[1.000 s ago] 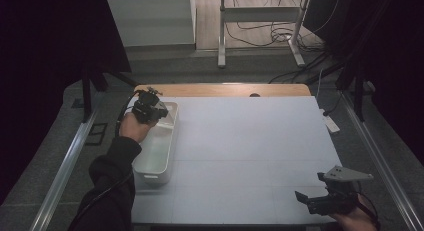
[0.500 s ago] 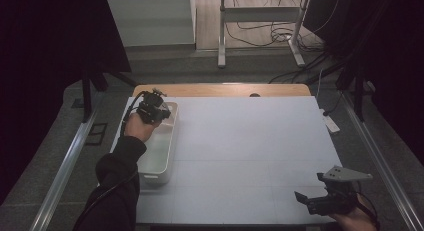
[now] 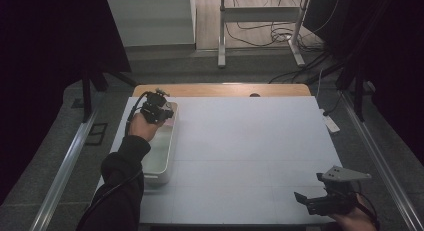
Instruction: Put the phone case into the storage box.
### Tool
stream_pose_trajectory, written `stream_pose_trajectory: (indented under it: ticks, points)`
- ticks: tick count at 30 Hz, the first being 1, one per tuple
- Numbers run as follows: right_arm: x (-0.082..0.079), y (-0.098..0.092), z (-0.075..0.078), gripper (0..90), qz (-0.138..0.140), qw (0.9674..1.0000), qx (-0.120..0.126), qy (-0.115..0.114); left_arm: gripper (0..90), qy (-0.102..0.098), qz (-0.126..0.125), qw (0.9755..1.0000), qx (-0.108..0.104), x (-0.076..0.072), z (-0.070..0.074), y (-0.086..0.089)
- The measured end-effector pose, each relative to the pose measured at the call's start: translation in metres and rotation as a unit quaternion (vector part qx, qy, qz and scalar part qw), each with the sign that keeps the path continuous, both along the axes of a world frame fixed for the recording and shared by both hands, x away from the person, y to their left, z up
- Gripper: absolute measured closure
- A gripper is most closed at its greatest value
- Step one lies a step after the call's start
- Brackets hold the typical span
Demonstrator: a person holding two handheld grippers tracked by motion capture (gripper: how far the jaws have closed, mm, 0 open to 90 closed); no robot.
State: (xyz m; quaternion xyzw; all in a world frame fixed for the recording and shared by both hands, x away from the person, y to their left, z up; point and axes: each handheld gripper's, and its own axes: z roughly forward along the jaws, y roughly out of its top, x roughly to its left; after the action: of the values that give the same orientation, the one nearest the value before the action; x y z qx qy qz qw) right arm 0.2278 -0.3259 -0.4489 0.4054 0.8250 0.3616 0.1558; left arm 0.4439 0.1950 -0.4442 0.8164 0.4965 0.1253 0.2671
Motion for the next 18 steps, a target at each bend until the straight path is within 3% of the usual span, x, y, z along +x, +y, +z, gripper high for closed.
stream_pose_trajectory:
  ticks: [18]
  points:
    - [0.0004,0.0000,0.0000,0.0,0.001,1.0000,0.000,0.003,78.8,-0.026,0.015,0.9987,-0.040,0.0018,-0.0040,0.0066]
